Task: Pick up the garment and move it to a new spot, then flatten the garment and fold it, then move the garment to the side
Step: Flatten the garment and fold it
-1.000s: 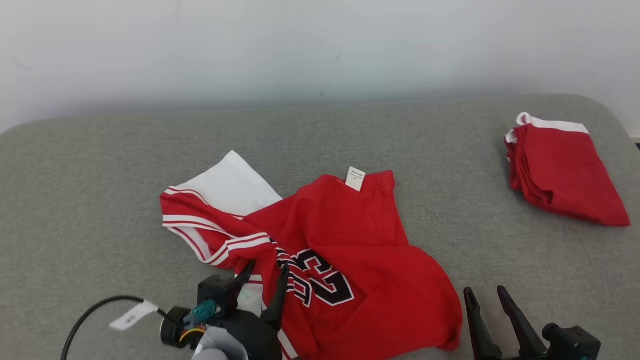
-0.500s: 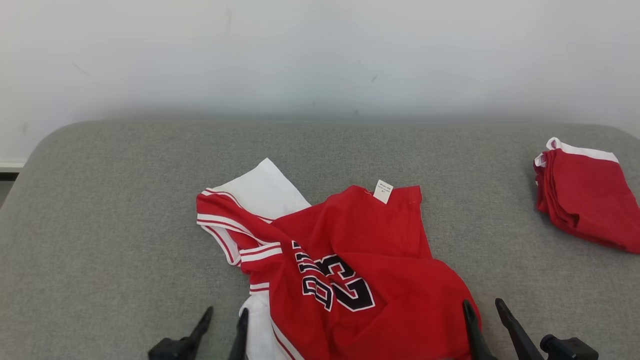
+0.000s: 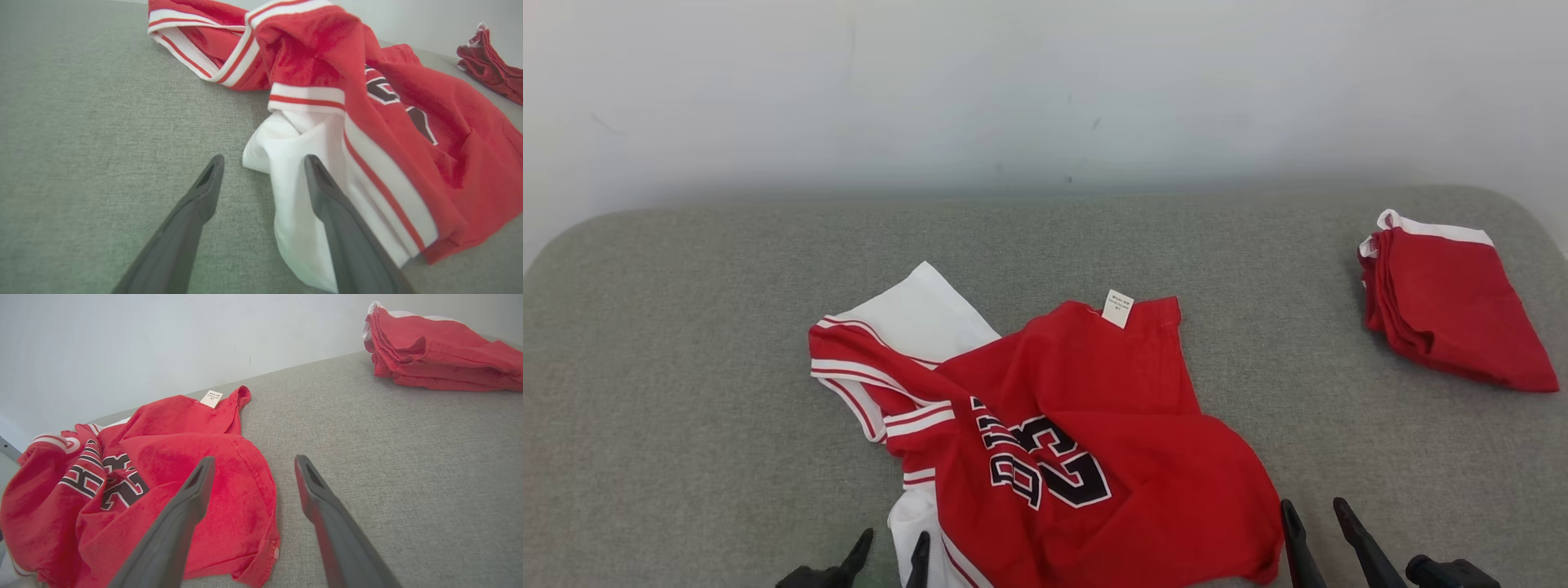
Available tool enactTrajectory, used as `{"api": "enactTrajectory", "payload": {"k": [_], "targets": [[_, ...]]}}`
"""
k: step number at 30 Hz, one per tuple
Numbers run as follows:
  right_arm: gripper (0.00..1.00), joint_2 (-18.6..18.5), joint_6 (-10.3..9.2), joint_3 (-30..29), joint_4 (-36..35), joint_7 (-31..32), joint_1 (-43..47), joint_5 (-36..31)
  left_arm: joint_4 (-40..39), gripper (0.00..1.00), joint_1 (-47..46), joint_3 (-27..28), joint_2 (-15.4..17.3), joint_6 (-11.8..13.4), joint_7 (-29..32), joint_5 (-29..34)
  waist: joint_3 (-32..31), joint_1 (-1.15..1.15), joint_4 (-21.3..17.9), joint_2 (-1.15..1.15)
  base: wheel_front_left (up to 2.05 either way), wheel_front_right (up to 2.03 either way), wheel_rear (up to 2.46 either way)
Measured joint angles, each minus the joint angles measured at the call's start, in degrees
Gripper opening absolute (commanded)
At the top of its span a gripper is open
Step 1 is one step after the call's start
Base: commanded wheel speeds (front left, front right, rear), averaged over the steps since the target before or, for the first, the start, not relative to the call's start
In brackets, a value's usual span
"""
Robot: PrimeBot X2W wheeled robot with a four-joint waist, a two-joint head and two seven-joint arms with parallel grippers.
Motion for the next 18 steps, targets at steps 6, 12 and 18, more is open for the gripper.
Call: {"api": "enactTrajectory", "payload": {"k": [6, 12, 18], "targets": [[1.0, -0.1, 0.0, -0.1, 0.3, 0.0, -0.1, 0.0, 4.2, 1.0, -3.2, -2.5, -1.4, -0.5, 0.0, 0.4, 0.5, 0.0, -1.2, 0.0, 0.0, 0.0, 0.0], [1.0, -0.2, -0.01, -0.9, 0.3, 0.0, -0.1, 0.0, 6.1, 0.0, -4.9, -3.5, -2.2, -0.5, 0.0, 1.0, 0.4, 0.0, -1.6, 0.0, 0.0, 0.0, 0.0], [1.0, 0.2, 0.0, -1.6, -0.2, 0.0, 0.9, 0.0, 1.4, 0.0, -3.1, -1.3, -2.2, 1.1, 0.0, 2.8, -0.2, 0.0, 0.1, 0.0, 0.0, 0.0, 0.0]]}}
